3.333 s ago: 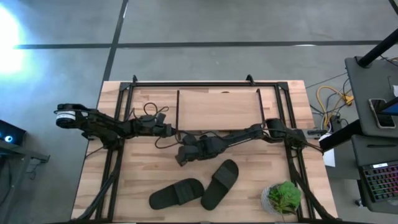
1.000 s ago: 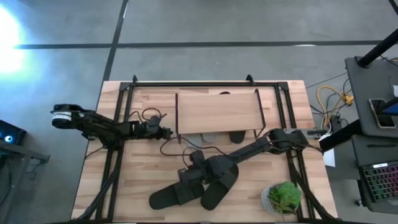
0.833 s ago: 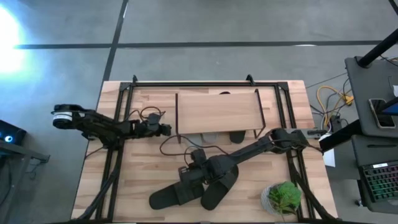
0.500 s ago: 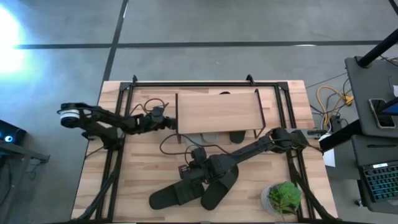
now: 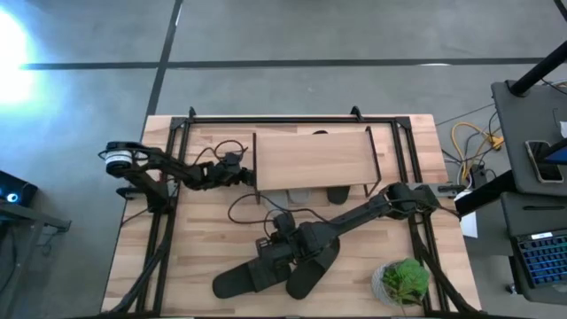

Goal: Pick and place slides into the shelf
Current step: Put the gray slipper under the shelf, then adjust the slippers under the shelf

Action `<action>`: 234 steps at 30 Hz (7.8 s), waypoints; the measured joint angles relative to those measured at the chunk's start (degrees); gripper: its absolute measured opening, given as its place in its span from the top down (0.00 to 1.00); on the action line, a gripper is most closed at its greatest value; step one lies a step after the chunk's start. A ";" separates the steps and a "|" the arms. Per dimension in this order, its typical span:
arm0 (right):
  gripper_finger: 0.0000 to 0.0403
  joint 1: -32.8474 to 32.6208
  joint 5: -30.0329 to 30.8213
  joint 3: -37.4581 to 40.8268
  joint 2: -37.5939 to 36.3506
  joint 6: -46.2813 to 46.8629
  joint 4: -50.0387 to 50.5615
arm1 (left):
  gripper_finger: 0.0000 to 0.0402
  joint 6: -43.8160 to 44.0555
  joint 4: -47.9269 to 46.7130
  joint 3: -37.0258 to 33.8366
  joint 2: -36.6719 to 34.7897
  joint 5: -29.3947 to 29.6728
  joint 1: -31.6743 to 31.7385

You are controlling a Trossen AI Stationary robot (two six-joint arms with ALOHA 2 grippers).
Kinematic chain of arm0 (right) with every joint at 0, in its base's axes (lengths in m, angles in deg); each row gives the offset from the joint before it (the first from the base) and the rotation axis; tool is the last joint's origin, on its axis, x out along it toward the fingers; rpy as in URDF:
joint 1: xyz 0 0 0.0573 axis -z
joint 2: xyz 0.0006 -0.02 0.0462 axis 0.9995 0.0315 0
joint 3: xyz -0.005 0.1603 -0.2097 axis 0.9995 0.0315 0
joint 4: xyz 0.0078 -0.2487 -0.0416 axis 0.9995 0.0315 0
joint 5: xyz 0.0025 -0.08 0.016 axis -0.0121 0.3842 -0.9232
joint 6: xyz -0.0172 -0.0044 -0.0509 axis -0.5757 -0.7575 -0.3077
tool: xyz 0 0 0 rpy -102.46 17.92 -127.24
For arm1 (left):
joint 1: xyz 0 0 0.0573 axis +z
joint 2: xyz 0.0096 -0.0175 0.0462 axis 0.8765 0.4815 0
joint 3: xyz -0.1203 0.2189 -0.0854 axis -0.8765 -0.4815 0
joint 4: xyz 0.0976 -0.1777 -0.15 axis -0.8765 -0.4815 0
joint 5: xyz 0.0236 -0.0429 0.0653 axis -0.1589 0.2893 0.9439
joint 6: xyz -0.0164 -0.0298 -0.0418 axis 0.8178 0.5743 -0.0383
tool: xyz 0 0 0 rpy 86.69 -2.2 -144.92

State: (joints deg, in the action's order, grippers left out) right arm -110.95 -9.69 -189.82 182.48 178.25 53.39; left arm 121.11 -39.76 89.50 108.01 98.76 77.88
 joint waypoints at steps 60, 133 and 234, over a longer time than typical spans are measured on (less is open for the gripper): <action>0.97 1.35 11.61 24.68 -4.90 -30.27 -27.89 | 0.97 -6.42 6.66 -10.54 -61.78 -39.61 -1.11; 0.97 3.40 10.29 40.59 -15.81 9.72 -0.37 | 0.97 -7.43 6.66 -15.78 -63.29 -39.24 -1.15; 0.97 77.24 -40.34 -16.67 7.19 -66.51 22.37 | 0.97 -7.78 -15.61 -19.87 -50.15 -29.72 -1.51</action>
State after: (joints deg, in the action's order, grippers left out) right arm -33.71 -50.03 -206.50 189.67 111.75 75.76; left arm 113.33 -55.37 69.63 57.85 69.04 76.36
